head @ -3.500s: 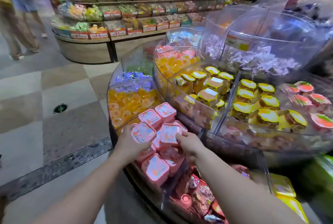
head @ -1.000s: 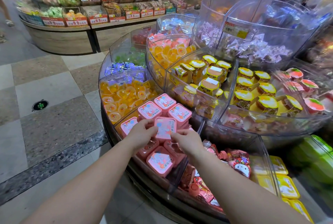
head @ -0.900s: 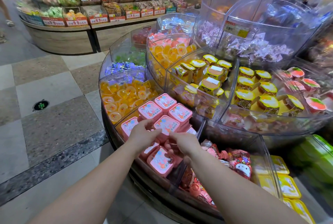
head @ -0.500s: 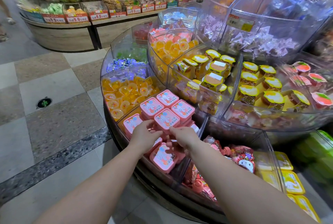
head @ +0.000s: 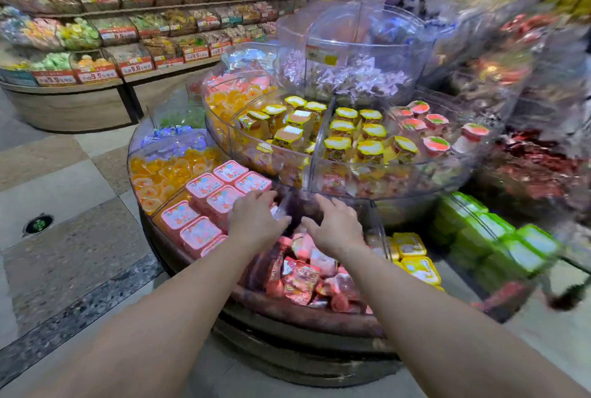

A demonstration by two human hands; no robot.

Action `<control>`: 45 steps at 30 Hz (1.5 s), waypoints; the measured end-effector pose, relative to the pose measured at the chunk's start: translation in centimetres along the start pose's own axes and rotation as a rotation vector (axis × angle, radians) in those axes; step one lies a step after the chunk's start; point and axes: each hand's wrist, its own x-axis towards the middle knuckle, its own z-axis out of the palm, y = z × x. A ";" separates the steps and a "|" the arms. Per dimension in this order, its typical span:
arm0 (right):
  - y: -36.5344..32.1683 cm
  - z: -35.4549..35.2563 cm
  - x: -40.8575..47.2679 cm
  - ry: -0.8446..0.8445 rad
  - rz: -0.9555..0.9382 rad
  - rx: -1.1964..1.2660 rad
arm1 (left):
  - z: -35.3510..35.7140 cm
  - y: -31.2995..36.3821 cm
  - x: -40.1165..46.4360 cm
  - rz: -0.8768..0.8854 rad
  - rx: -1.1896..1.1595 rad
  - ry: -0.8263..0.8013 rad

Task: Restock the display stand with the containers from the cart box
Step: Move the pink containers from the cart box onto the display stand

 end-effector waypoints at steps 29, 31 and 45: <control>57.0 -35.0 -10.8 0.490 0.738 -0.008 | 23.5 69.4 -2.7 0.923 -0.017 -0.248; 59.6 -37.2 -8.4 0.512 0.739 -0.001 | 24.5 72.8 -0.3 0.921 -0.023 -0.272; 83.9 -47.7 6.1 0.504 0.725 0.160 | 37.4 95.9 12.5 0.802 -0.048 -0.350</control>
